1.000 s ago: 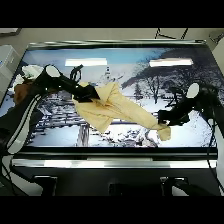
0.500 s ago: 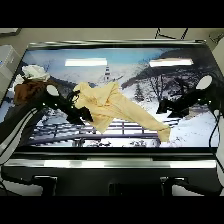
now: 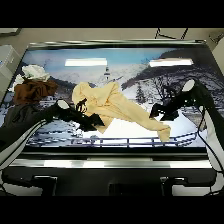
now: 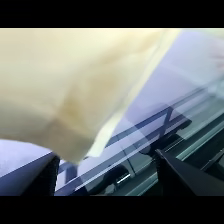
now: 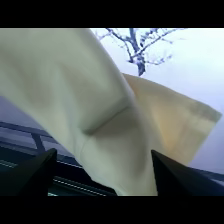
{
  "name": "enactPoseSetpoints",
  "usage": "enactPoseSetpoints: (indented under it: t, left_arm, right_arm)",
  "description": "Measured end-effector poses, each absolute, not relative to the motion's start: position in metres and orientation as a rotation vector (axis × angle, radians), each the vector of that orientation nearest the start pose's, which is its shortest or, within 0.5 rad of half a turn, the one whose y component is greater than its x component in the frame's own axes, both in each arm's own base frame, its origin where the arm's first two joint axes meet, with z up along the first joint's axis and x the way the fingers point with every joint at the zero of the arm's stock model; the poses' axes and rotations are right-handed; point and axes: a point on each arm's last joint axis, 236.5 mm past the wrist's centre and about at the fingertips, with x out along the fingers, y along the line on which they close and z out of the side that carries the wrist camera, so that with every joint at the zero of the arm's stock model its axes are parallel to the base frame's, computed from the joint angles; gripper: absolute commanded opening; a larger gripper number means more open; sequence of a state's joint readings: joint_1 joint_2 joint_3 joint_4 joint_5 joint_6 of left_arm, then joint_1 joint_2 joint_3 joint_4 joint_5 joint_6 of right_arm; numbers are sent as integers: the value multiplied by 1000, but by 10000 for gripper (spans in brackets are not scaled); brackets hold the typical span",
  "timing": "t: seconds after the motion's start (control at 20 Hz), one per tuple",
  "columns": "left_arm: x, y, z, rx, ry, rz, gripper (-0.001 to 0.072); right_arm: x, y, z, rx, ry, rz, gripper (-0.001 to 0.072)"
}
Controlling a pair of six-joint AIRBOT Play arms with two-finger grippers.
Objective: Fold the clothes and pants, and hang the long-sleeved shirts on hangers.
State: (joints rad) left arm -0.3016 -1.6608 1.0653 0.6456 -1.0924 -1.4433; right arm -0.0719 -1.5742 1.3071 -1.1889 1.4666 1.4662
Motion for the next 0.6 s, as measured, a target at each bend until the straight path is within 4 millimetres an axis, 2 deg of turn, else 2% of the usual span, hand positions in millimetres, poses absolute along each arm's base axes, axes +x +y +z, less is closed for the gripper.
enactPoseSetpoints:
  t: [0.05,0.1,0.15,0.2,0.25,0.3,0.5,0.55,0.6]
  left_arm:
    - [314,-278,-90,-676,1660,-569,710]
    - [313,-282,-92,-678,1661,-566,666]
    - [313,-285,-93,-682,1660,-559,447]
    - [313,-287,-97,-674,1654,-545,197]
    - [313,-286,-102,-652,1651,-535,66]
    - [314,-287,-103,-651,1643,-528,23]
    - [312,-294,-94,-634,1624,-567,22]
    - [312,-294,-91,-625,1615,-577,22]
    - [312,-293,-86,-612,1604,-586,22]
  right_arm:
    - [354,63,-45,341,1679,280,699]
    - [354,63,-46,341,1682,281,698]
    - [353,63,-48,339,1686,283,698]
    - [351,63,-49,340,1692,285,697]
    - [350,63,-52,341,1699,286,691]
    - [348,64,-54,343,1707,285,682]
    - [343,69,-61,373,1732,296,651]
    - [342,72,-63,391,1738,305,518]
    - [340,76,-65,407,1747,312,345]
